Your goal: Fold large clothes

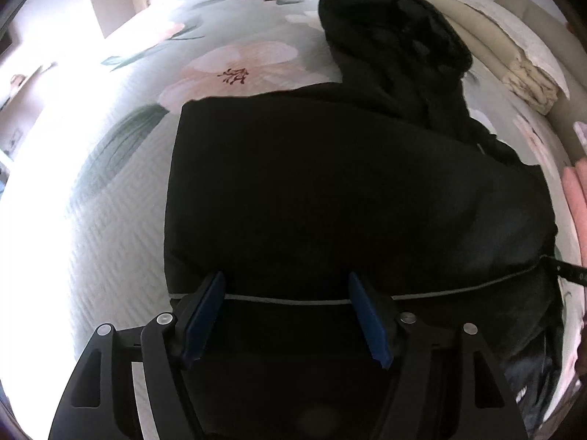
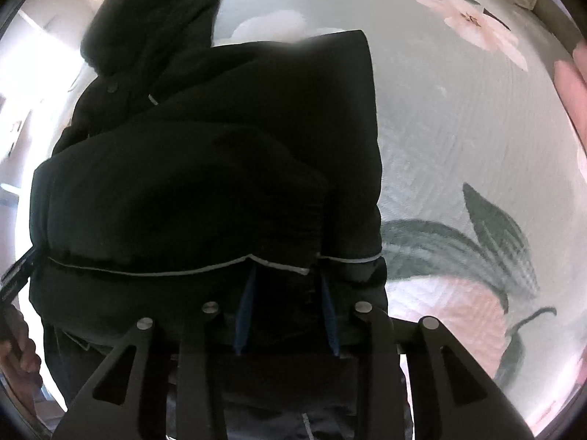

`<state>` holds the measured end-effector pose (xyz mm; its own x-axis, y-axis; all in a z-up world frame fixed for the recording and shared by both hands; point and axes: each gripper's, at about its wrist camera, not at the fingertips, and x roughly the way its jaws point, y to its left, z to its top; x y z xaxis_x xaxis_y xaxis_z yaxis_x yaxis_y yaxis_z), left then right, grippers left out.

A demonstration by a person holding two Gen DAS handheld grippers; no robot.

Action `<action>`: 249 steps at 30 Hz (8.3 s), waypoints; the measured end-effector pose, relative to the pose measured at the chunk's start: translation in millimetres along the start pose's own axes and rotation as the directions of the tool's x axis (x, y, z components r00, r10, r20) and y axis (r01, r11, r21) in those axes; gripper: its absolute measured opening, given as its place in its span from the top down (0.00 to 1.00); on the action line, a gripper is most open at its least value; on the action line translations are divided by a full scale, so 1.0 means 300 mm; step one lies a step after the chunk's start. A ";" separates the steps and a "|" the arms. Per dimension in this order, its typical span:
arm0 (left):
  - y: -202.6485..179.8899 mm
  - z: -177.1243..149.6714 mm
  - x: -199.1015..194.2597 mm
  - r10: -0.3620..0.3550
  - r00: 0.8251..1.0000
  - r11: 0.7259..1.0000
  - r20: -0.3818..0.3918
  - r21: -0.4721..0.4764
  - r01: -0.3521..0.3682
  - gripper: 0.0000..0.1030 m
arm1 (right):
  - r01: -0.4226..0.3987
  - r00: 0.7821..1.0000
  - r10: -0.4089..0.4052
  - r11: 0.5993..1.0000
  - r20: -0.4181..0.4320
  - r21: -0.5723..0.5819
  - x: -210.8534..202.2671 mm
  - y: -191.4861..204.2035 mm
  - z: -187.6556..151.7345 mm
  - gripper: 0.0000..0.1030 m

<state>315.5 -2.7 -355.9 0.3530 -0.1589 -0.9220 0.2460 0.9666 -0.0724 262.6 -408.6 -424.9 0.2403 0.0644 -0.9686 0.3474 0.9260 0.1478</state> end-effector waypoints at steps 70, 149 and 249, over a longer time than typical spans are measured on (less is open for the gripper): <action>0.009 0.877 0.569 -0.317 0.945 0.948 -0.084 -0.059 0.313 0.89 | -0.138 0.966 0.160 0.984 0.202 -0.114 0.224 0.215 0.885 0.94; -0.324 1.113 0.564 -0.324 0.942 0.924 -0.085 0.185 0.335 0.64 | -0.284 0.947 0.310 0.931 0.084 -0.231 0.288 0.324 1.003 0.82; -0.313 -0.267 -0.197 -0.430 0.888 0.885 -0.163 0.121 0.450 0.55 | -0.271 0.961 0.242 0.917 -0.134 -0.292 -0.114 0.485 -0.292 0.49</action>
<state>199.3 -68.1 -325.1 0.0608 -0.5238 -0.8497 0.4857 0.7592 -0.4332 225.6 -243.5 -387.9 0.1932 0.3357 -0.9220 -0.0111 0.9403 0.3400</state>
